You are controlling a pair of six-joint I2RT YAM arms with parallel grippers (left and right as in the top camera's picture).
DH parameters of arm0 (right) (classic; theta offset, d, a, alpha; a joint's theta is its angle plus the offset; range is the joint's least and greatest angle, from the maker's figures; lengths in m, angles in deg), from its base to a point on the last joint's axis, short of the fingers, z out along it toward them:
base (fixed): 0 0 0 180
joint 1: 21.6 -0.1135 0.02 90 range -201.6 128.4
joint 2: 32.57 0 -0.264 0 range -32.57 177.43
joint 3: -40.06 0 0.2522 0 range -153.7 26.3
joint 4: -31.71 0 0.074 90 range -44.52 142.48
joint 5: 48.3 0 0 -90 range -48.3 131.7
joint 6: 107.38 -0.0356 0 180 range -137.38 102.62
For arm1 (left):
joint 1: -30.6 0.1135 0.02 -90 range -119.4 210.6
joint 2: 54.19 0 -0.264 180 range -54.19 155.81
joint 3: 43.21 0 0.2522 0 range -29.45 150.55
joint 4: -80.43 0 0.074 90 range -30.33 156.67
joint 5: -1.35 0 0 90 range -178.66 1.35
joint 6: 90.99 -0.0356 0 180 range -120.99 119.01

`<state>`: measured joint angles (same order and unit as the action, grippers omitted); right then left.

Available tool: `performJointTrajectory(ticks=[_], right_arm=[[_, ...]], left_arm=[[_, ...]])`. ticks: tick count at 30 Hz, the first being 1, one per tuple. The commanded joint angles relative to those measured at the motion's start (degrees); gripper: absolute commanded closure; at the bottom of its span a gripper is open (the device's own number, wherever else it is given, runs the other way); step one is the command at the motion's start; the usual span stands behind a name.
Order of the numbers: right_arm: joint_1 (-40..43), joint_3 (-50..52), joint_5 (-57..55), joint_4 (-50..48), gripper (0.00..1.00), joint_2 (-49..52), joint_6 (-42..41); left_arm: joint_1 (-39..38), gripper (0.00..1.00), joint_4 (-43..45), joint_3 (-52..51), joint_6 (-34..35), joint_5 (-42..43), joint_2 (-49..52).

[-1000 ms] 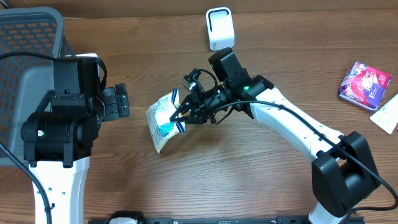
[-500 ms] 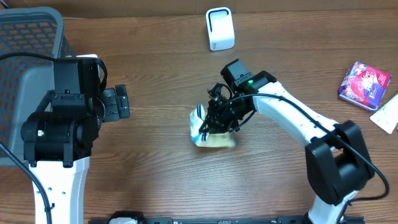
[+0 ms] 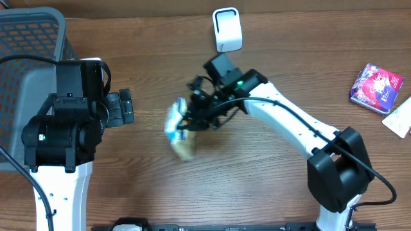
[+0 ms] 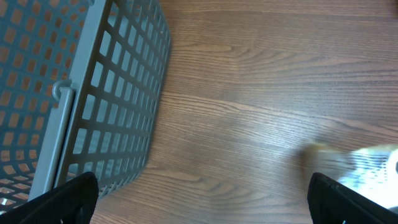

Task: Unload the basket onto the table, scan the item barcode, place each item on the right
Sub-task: 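Swing the snack bag left toward the left gripper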

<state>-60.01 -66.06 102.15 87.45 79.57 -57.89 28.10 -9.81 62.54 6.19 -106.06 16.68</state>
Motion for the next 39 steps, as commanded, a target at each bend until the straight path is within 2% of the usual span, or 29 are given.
performJointTrajectory(ticks=[1, 3, 5, 12, 15, 17, 24, 29, 30, 32, 34, 36, 39], right_arm=[[-0.7, -2.8, 13.9, -9.4, 0.96, -0.5, -13.8], [-0.2, -2.7, 12.5, -13.5, 0.96, -0.5, -15.4], [0.4, -2.2, 9.2, -13.6, 0.96, -0.5, -13.7], [1.0, -1.3, 6.8, -12.8, 0.96, 5.3, 2.6], [1.0, -1.3, 9.1, -14.8, 0.96, 10.1, 2.8], [0.6, -1.3, 12.1, -19.3, 0.96, 13.0, -2.7], [-1.7, -1.4, 22.1, -47.9, 0.96, 14.9, -27.0], [-1.6, -1.4, 25.5, -56.5, 0.96, 14.7, -41.7], [-1.8, -1.4, 25.5, -63.8, 0.96, 14.6, -47.8], [-1.9, -1.4, 25.4, -72.7, 0.96, 14.6, -54.1], [-1.6, -1.4, 26.8, -74.9, 0.96, 14.6, -53.3], [-0.9, -1.4, 29.0, -73.5, 0.96, 15.0, -48.6], [0.3, -1.0, 29.2, -64.0, 0.96, 15.6, -39.6]], left_arm=[[0.3, 0.0, 0.2, 1.0, 0.8, -0.8, -0.8], [0.3, 0.0, 0.2, 1.0, 0.8, -0.7, -0.8], [0.3, 0.0, -0.1, 1.0, 0.8, -0.7, -0.8], [0.3, 0.0, 0.0, 1.0, 1.4, -0.7, -0.8], [0.3, 0.0, -0.2, 1.0, 2.3, -0.6, -0.8], [0.3, 0.0, -0.3, 1.0, 2.4, -0.5, -0.8], [0.3, 0.0, -0.9, 0.6, 4.0, -0.6, -0.8], [0.3, 0.0, -0.7, -0.9, 4.7, -0.6, -0.8], [0.3, 0.0, -0.5, -1.8, 5.2, -0.6, -0.8], [0.3, 0.0, 0.0, -3.0, 6.0, -0.6, -0.8], [0.3, 0.0, 0.4, -4.3, 6.7, -0.6, -0.8], [0.3, 0.0, 0.4, -5.4, 7.2, -0.6, -0.8], [0.3, 0.0, 0.5, -6.3, 7.3, -0.6, -0.8]])
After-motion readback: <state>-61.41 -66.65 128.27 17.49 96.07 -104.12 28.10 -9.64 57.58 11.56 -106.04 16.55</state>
